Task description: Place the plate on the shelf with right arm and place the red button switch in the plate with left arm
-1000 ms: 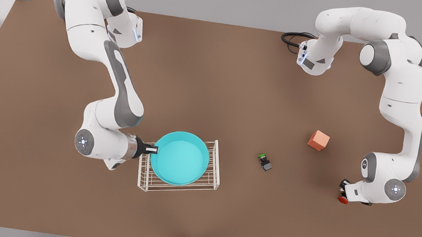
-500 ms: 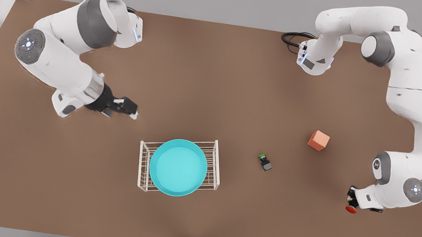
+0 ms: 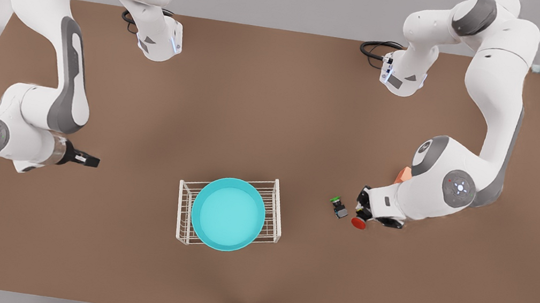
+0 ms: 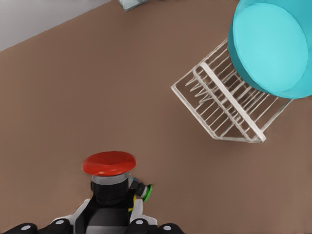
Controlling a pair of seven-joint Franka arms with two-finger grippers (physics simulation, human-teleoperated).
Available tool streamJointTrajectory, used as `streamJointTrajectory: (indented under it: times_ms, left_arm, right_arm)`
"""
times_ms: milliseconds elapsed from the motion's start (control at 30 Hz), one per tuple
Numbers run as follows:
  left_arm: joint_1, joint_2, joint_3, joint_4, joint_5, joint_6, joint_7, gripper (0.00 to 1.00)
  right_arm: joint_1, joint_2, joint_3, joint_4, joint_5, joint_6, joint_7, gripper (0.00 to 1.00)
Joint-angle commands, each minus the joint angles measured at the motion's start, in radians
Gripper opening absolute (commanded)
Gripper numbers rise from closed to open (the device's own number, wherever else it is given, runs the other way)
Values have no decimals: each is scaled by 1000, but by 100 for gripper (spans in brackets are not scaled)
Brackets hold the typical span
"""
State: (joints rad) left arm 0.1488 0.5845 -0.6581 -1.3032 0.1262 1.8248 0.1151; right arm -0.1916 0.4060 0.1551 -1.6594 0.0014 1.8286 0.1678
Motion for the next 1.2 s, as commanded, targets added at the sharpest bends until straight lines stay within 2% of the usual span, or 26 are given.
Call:
streamJointTrajectory:
  times_ms: [0, 267, 367, 533, 700, 967, 1000, 1033, 1100, 1133, 1167]
  left_arm:
    - [-60, 6, -11, 35, -17, -55, -900, 26]
    - [-268, 98, 17, 45, -16, 494, -1407, 26]
    - [-295, 123, 20, 47, -16, 685, -1466, 26]
    - [-434, 178, 101, 50, -16, 929, -1542, 26]
    - [-601, 270, 262, 104, -16, 978, -1556, 26]
    - [-617, 311, 270, 104, 50, 959, -1556, 27]
    - [-626, 311, 279, 104, 50, 958, -1556, 71]
    - [-635, 305, 293, 107, 50, 898, -1556, 100]
    - [-626, 264, 295, 107, 52, 737, -1549, 100]
    - [-592, 213, 290, 107, 69, 507, -1517, 100]
    - [-517, 143, 282, 107, 66, 231, -1321, 100]
  right_arm:
    - [4, 7, 1, 9, -4, 46, -129, 100]
    - [0, 13, -2, 20, -3, 46, -133, 100]
    - [0, 19, -2, 26, 2, 46, -133, 100]
    - [3, 36, -2, 44, 0, 46, -129, 100]
    - [1, 39, -2, 55, -3, 46, -133, 100]
    - [1, 53, -2, 64, 2, 46, -129, 100]
    - [1, 53, -2, 64, 2, 46, -131, 100]
    - [1, 53, -2, 64, 2, 46, -131, 100]
    - [1, 53, -2, 64, 2, 46, -131, 100]
    - [3, 53, -2, 64, 2, 46, -131, 100]
    - [1, 53, -2, 64, 2, 46, -131, 100]
